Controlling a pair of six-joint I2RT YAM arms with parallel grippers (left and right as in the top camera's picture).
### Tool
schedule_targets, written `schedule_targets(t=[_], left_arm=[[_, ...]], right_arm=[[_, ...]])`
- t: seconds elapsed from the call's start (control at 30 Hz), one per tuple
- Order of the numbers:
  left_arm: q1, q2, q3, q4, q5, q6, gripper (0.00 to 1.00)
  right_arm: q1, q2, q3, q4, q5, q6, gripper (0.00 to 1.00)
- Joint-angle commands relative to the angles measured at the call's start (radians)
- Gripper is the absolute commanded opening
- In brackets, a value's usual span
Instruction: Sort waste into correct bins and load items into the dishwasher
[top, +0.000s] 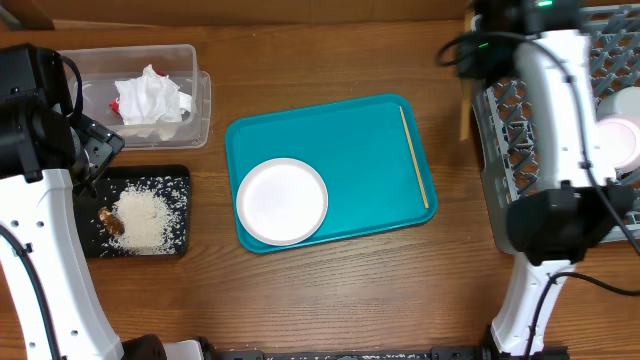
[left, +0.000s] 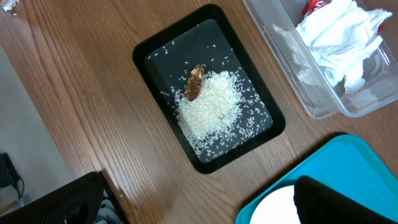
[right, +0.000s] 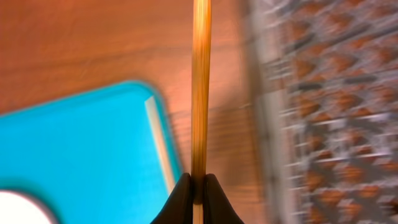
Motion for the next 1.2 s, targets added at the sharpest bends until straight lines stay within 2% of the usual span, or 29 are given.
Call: schedule_targets(t=[0.0, 0.4, 0.77, 1.07, 1.1, 1.13, 1.17], left_arm=[[0.0, 0.001, -0.002, -0.002, -0.013, -0.024, 1.0], [0.0, 0.001, -0.002, -0.002, -0.013, -0.024, 1.0], [0.0, 0.001, -0.002, -0.002, -0.013, -0.024, 1.0], [0.0, 0.001, -0.002, -0.002, -0.013, -0.024, 1.0], [0.0, 0.001, -0.002, -0.002, -0.013, -0.024, 1.0], [0.0, 0.001, -0.002, -0.002, -0.013, -0.024, 1.0], [0.0, 0.001, -0.002, -0.002, -0.013, -0.024, 1.0]], right_arm=[[-0.084, -0.013, 0.022, 0.0, -0.036, -0.095, 0.04], [-0.267, -0.012, -0.081, 0.119, -0.215, -0.254, 0.04], [-0.278, -0.011, -0.195, 0.239, -0.235, -0.285, 0.04], [-0.278, -0.011, -0.296, 0.29, -0.225, -0.298, 0.11], [-0.277, -0.011, -0.296, 0.289, -0.235, -0.298, 0.21], [-0.277, -0.011, -0.296, 0.288, -0.246, -0.298, 0.4], [-0.277, -0.011, -0.296, 0.286, -0.254, -0.296, 0.53]])
